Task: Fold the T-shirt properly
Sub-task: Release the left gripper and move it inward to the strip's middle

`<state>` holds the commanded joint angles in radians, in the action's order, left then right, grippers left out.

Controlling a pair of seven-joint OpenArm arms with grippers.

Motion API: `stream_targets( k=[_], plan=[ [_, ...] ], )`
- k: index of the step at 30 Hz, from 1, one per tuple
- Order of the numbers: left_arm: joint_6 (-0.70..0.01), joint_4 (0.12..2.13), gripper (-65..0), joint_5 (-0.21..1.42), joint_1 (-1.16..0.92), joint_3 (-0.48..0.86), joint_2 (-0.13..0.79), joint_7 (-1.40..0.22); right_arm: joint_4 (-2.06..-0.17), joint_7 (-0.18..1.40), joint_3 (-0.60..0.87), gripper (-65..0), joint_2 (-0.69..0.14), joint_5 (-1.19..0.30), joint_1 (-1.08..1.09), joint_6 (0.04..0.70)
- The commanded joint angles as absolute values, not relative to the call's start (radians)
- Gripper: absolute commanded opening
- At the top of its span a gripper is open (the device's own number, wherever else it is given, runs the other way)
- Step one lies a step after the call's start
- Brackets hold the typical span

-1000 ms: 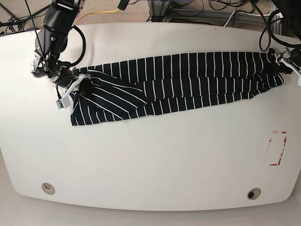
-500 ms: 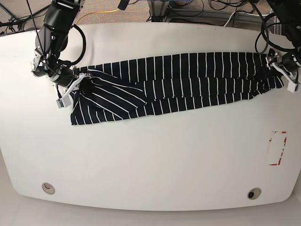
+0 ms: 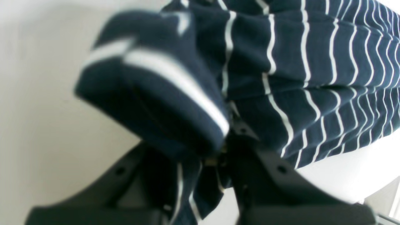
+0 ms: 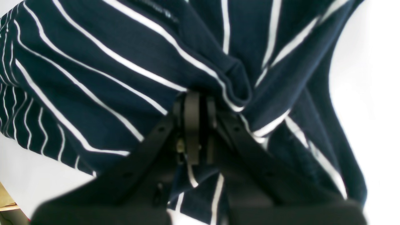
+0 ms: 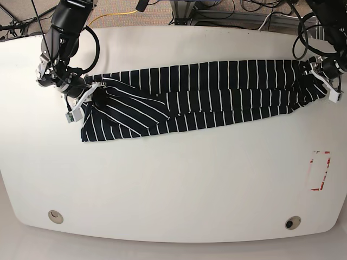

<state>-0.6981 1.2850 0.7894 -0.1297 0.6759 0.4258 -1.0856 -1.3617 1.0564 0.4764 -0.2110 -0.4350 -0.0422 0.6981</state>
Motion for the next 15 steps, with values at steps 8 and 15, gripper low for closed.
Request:
stream_targets(
  k=[8, 15],
  plan=[
    [-0.698, 1.667, -61.8, 0.788, -0.176, 0.671, 0.371, -1.198, -1.362, 1.056, 0.476, -62.8, -0.211, -0.435, -0.042, 0.698],
    [-0.698, 1.949, -61.5, 0.783, -0.170, 0.619, 0.266, -1.343, -1.362, 1.056, 0.476, -62.9, -0.211, -0.435, -0.051, 0.698]
  ],
)
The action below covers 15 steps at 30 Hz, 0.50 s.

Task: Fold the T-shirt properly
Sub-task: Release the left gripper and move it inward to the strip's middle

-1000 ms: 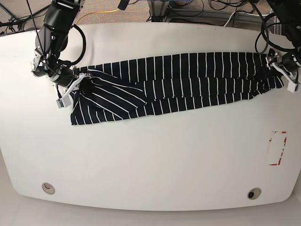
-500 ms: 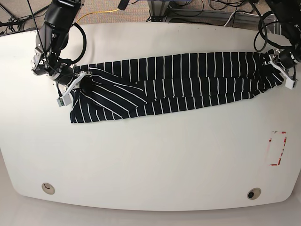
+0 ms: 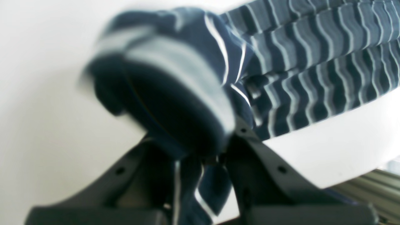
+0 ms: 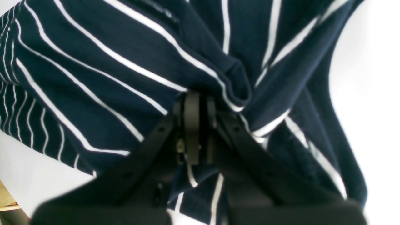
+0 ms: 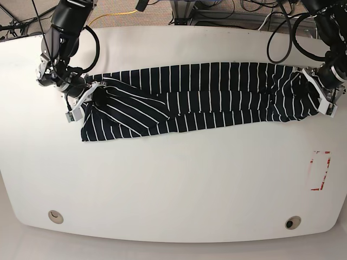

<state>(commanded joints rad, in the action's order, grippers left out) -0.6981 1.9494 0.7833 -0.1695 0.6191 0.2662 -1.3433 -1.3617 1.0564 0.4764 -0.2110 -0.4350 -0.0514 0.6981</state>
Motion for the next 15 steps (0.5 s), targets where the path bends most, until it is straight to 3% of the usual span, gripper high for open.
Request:
stream_targets(
  k=[7, 15],
  plan=[
    [-0.698, 1.980, -61.4, 0.785, -0.105, 0.453, 0.182, -1.365, -1.362, 1.056, 0.476, -62.9, -0.211, -0.435, -0.054, 0.698],
    [-0.698, 1.874, -61.4, 0.782, -0.035, 0.300, 0.087, -1.363, -1.362, 1.056, 0.476, -62.9, -0.211, -0.435, -0.053, 0.698]
  ],
)
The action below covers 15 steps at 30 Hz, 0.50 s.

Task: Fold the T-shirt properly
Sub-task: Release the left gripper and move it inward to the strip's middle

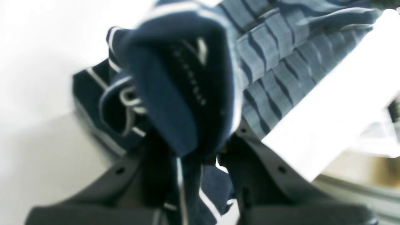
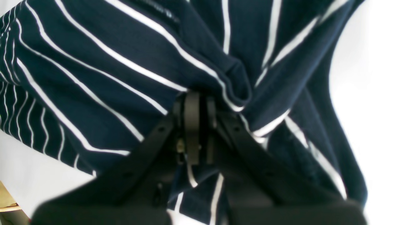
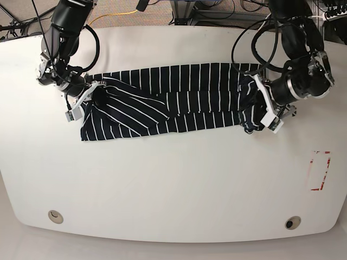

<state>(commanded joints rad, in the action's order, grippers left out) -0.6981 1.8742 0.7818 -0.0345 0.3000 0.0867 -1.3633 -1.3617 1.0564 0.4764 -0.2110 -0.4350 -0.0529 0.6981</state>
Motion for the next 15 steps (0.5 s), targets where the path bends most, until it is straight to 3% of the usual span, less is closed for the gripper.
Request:
stream_targets(
  k=[15],
  plan=[
    [-0.698, 1.782, -60.4, 0.782, 0.022, 0.226, 0.028, -1.363, -1.362, 1.056, 0.476, -62.9, -0.211, -0.437, -0.053, 0.698]
  ],
)
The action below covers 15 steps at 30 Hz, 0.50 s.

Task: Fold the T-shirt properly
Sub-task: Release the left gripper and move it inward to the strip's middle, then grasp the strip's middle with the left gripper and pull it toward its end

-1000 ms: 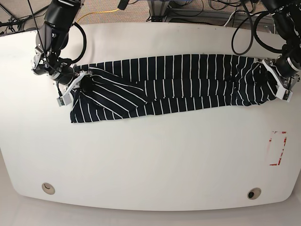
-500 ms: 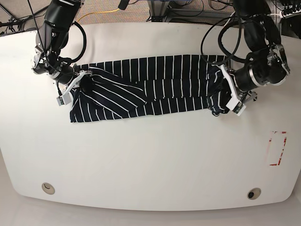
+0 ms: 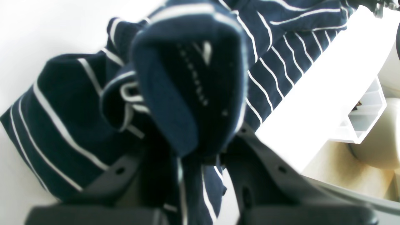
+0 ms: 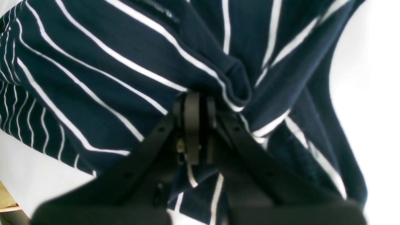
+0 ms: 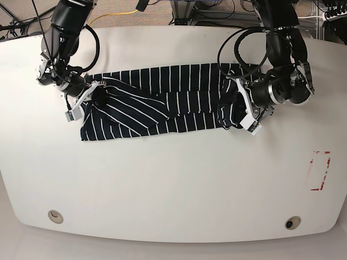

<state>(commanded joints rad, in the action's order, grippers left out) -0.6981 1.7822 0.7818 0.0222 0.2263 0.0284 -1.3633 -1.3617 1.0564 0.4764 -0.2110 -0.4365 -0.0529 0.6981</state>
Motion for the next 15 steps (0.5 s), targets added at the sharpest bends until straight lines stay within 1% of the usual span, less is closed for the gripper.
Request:
stream_targets(
  k=[1, 3, 5, 7, 11, 12, 15],
  plan=[
    [-0.698, 1.782, -59.0, 0.782, 0.022, 0.226, 0.025, -1.363, -1.362, 1.056, 0.476, -62.9, -0.211, -0.437, -0.053, 0.698],
    [-0.698, 1.782, -52.6, 0.782, 0.024, 0.220, 0.002, -1.363, -1.362, 1.056, 0.476, -62.9, -0.211, -0.437, -0.051, 0.698],
    [-0.698, 1.782, -47.8, 0.782, 0.025, 0.220, -0.008, -1.363, -1.362, 1.056, 0.475, -62.9, -0.211, -0.437, -0.051, 0.698],
    [-0.698, 1.785, -41.1, 0.782, 0.035, 0.220, -0.033, -1.363, -1.362, 1.056, 0.473, -62.9, -0.211, -0.437, -0.051, 0.698],
    [-0.698, 1.784, -33.2, 0.785, 0.042, 0.203, -0.074, -1.363, -1.362, 1.056, 0.472, -62.9, -0.211, -0.437, -0.050, 0.698],
    [-0.664, 1.787, -31.3, 0.788, 0.044, 0.180, -0.081, -1.363, -1.362, 1.056, 0.472, -62.9, -0.211, -0.437, -0.050, 0.698],
    [-0.610, 1.828, -28.7, 0.791, 0.061, 0.133, -0.090, -1.365, -1.362, 1.056, 0.472, -62.9, -0.211, -0.437, -0.050, 0.698]
  ],
)
